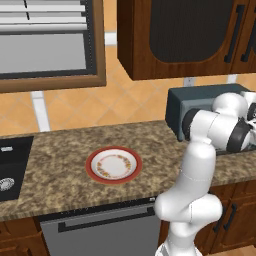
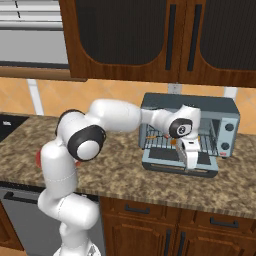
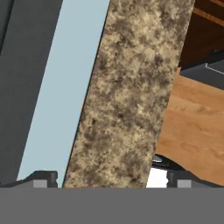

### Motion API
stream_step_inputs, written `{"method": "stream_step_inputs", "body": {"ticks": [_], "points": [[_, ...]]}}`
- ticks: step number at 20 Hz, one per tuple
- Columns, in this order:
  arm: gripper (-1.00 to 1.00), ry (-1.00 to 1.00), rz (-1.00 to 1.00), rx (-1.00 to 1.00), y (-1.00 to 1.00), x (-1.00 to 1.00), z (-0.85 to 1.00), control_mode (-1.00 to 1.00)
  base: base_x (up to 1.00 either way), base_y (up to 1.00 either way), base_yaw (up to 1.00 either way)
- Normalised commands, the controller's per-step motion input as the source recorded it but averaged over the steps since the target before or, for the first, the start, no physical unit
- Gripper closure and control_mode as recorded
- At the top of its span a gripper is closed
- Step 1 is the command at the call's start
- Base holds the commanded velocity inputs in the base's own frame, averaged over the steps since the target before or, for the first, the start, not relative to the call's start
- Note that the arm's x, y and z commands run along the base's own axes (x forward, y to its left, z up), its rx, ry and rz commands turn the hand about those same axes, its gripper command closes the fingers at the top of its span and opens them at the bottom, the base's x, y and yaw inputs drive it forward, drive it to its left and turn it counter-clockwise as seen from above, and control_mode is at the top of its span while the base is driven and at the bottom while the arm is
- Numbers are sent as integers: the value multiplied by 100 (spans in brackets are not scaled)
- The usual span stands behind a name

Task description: Pick up the kebab skewer and baguette bread, and place them inside the toaster oven. Close the toaster oven door and start by setting the timer.

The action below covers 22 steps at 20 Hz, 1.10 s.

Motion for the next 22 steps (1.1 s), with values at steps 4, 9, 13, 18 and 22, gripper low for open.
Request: {"method": "stream_step_inputs", "body": {"ticks": [4, 9, 13, 18, 22], "points": [[-100, 0, 0, 0, 0, -66, -2, -100, 0, 0, 0], [-100, 2, 0, 0, 8, -26, -10, -100, 0, 0, 0], [-100, 0, 0, 0, 16, 16, -1, -100, 0, 0, 0], [-100, 0, 0, 0, 3, 8, 0, -100, 0, 0, 0], [-100, 0, 0, 0, 0, 15, 0, -100, 0, 0, 0]]}}
